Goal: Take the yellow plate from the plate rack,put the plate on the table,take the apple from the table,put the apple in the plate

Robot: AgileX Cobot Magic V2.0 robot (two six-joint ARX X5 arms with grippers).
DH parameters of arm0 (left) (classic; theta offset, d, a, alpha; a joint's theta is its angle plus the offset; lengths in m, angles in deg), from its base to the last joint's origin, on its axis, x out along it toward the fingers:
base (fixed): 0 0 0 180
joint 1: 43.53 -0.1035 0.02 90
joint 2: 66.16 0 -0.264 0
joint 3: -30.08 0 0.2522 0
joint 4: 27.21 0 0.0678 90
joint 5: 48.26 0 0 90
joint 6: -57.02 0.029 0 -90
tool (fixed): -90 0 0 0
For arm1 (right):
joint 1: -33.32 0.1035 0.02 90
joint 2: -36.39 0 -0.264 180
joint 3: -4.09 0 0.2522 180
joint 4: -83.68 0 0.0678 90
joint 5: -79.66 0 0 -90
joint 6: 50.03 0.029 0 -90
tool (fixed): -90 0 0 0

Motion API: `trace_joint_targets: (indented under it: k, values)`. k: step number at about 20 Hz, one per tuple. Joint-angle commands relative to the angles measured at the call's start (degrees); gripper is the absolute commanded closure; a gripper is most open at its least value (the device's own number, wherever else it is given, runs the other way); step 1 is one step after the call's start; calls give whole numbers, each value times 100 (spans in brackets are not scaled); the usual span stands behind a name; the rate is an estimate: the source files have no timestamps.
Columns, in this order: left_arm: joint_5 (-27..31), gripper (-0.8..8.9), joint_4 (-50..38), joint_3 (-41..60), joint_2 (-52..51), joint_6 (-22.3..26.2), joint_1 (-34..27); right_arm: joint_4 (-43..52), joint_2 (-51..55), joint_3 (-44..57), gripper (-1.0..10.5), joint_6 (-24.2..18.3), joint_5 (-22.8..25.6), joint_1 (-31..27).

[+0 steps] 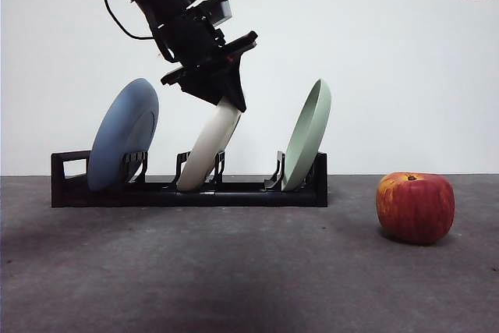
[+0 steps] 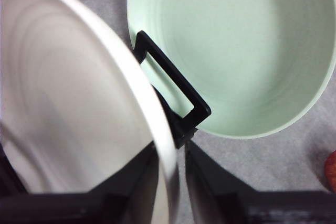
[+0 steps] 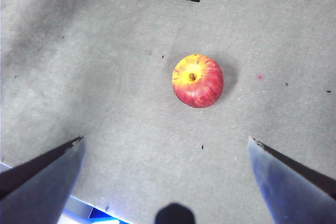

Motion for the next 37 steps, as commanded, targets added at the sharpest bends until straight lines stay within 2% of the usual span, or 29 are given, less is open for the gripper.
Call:
trace_joint_targets:
  k: [1,3,10,17,19,21,22,26,28,32,34,37]
  values:
    - [-24,781,87,-9,20,2,-13,48,-4,-28,290,-37,-15,-2]
    - [-22,819,131,-11,-2,-15,-13,50,-4,-28,290,-37,-15,-2]
    - [-24,819,168,-13,-258,-149,-13,50,-4,-28,290,-39,-15,-2]
    - [-37,820,221,-13,-1209,-280,-13,74,-4,-28,290,-42,-15,-2]
    - [-280,819,380,-13,-1556,-275,-4,72,-4,-28,290,-42,-15,-2]
    - [-474,819,675,-13,-1943,-109,63,72,-4,-28,290,-39,-17,-2]
    - [-385,819,890,-13,-2151,90,133,72,-4,-28,290,-37,-17,-2]
    - [839,819,1899,-13,-2868,1012,791,76,-4,-28,290,-37,-17,-2]
    - [1515,819,2524,-9,-2997,1257,1351,101,-4,-28,290,-35,-17,-2]
    - [3169,819,3248,260,-2885,1353,2459,203,-2,-28,290,-33,-20,-2]
    - [3578,819,3222,769,-2870,1272,2892,205,-2,-28,290,-33,-22,-2]
    - [3886,819,2765,1998,-2870,1043,3300,205,-2,-28,290,-35,-22,-2]
